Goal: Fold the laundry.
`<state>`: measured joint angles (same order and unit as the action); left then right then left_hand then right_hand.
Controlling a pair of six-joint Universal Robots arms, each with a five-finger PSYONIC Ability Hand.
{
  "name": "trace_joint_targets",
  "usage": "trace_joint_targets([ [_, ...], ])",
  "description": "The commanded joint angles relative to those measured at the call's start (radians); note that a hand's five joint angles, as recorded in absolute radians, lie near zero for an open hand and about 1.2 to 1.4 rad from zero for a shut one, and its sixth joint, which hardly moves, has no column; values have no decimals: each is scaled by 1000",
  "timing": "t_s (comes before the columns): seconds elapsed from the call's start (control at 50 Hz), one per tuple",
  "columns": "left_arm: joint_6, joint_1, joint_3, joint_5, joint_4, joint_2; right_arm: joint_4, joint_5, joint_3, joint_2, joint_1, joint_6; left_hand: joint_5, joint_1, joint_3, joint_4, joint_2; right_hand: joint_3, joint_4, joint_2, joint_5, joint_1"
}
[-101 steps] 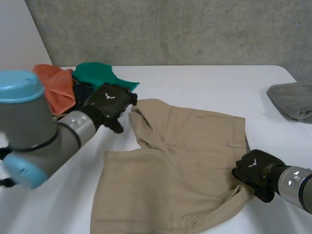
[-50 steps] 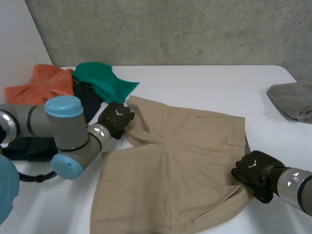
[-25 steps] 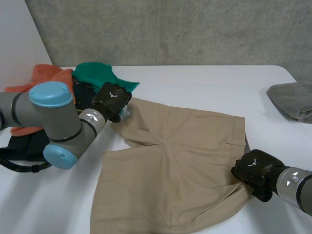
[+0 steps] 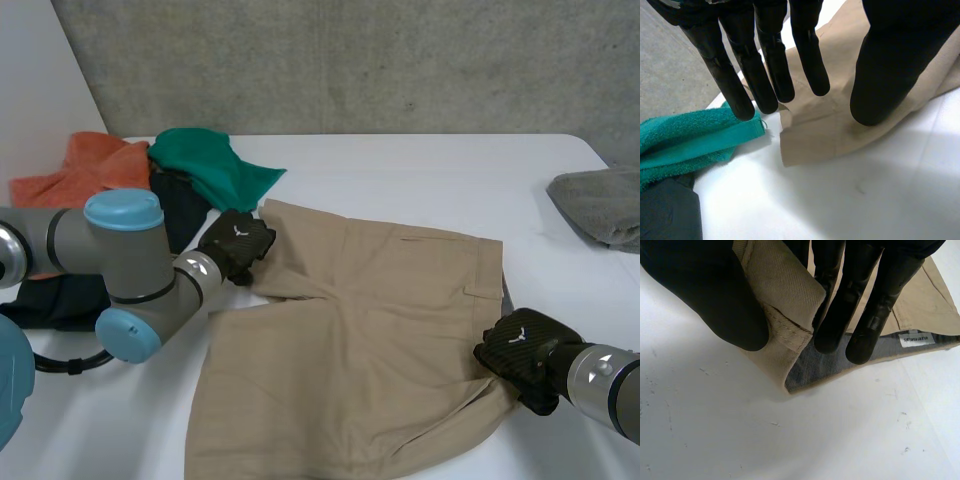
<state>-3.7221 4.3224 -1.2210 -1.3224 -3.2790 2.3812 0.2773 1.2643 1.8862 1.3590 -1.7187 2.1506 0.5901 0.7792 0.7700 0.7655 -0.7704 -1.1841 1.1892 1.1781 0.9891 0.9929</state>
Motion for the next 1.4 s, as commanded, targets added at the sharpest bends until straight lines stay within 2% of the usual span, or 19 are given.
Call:
trace_joint_targets([
  [0.02, -44, 0, -14, -8, -4, 9, -1, 0, 8, 0, -2, 0, 438, 423, 432, 437, -432, -212, 207, 218, 233, 403],
  [0.12, -50, 2, -15, -14, -5, 6, 0, 1, 11, 0, -1, 0, 629, 614, 624, 628, -623, -212, 207, 218, 233, 403],
  [0.3, -51, 34, -41, -126, -5, -10, 0, 1, 13, 3, -1, 0, 632, 617, 626, 631, -626, -212, 207, 218, 233, 403],
  [0.4, -41, 51, -83, -113, -22, -57, 0, 0, 13, 3, -1, 0, 632, 617, 626, 631, -626, -212, 207, 218, 233, 403],
  [0.42, -39, 52, -87, -109, -25, -68, 0, 0, 13, 3, -1, 0, 597, 583, 592, 596, -591, -212, 207, 218, 233, 403],
  [0.44, -38, 52, -91, -103, -30, -76, 0, 0, 13, 3, -1, 0, 469, 454, 464, 468, -463, -212, 207, 218, 233, 403],
  [0.46, -33, 49, -97, -88, -42, -85, -1, 0, 13, 3, -1, 0, 244, 229, 238, 243, -238, -212, 207, 218, 233, 403],
  [0.54, -15, 45, -106, -51, -74, -89, -1, -2, 11, 3, -1, 0, 195, 180, 189, 194, -189, -212, 207, 218, 233, 403],
  [0.74, -13, 37, -97, -38, -99, -71, -1, -3, 11, 2, -2, 0, -2, -17, -7, -3, 8, -212, 207, 218, 233, 403],
  [0.9, -22, 37, -65, -24, -96, -4, -10, -5, 8, 0, -2, 0, 74, 59, 69, 73, -68, -212, 207, 218, 233, 403],
  [0.94, -24, 37, -58, -24, -96, 6, -12, -5, 7, 0, -2, 0, 229, 214, 224, 228, -223, -212, 207, 218, 233, 403],
  [1.0, -24, 40, -57, -34, -94, 1, -13, -5, 2, 0, -2, 0, 613, 598, 608, 612, -607, -212, 207, 218, 233, 403],
  [1.16, -19, 43, -87, -58, -91, -22, -15, -5, -4, 0, -2, 0, 632, 617, 626, 631, -626, -212, 207, 218, 233, 403],
  [1.28, -18, 42, -114, -178, -82, -40, -15, -5, -7, 0, -2, 0, 632, 617, 626, 631, -626, -212, 207, 218, 233, 403],
  [1.4, -25, 34, -146, -210, -82, -60, -15, -5, -7, 0, -1, 0, 632, 617, 626, 631, -626, -212, 207, 218, 233, 403],
])
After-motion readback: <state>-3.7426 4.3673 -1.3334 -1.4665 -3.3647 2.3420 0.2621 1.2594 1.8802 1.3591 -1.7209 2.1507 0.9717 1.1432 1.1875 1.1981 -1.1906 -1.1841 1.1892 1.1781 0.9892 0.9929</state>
